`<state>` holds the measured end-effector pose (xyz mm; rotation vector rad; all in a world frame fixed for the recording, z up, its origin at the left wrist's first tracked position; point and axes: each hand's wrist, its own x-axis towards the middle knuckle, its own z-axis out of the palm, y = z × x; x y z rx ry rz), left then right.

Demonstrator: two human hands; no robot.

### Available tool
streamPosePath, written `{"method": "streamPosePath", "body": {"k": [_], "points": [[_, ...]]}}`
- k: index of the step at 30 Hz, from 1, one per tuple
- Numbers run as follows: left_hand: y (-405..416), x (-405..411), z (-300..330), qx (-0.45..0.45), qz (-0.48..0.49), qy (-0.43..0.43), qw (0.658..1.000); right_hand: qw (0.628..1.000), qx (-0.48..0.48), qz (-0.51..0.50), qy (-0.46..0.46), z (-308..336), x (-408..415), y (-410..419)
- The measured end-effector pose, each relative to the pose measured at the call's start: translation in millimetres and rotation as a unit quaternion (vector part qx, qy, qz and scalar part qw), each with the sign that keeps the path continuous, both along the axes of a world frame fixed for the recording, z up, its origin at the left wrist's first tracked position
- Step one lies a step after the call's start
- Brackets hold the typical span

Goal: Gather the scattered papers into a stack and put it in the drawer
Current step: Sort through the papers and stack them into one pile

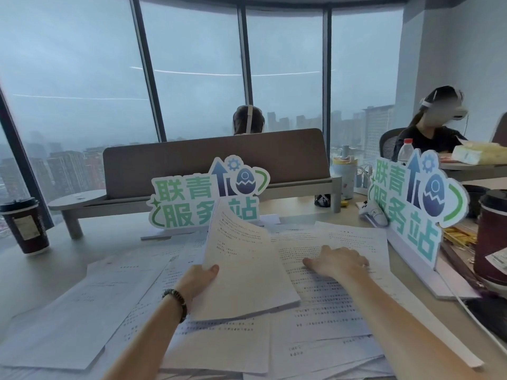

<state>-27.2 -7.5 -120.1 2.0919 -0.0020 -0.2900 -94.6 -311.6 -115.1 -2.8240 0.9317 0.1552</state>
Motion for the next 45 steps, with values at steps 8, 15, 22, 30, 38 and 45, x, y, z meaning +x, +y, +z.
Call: {"method": "streamPosePath", "body": {"k": [8, 15, 22, 30, 38, 45], "points": [[-1.1, -5.1, 0.3, -0.006, -0.003, -0.003, 1.000, 0.997, 0.025, -0.044, -0.060, 7.1, -3.1, -15.2], [-4.7, -7.9, -0.5, -0.020, -0.011, -0.012, 1.000, 0.991, 0.090, -0.034, -0.092, 14.1, -4.3, -20.1], [-5.2, -9.4, -0.4, -0.006, -0.013, -0.021, 1.000, 0.985, 0.136, -0.040, -0.099, 22.5, -6.2, -40.8], [-7.0, -10.4, 1.9, -0.003, -0.008, -0.025, 1.000, 0.978, 0.158, -0.035, -0.128, 13.5, -1.1, -37.1], [-5.9, -13.2, 2.7, -0.017, -0.013, -0.022, 1.000, 0.955, 0.262, -0.025, -0.135, 12.2, 3.6, -47.8], [-3.2, -12.8, 5.4, -0.109, -0.004, 0.011, 0.994, 0.982, 0.092, -0.070, -0.152, 20.1, -9.0, -55.2]]}}
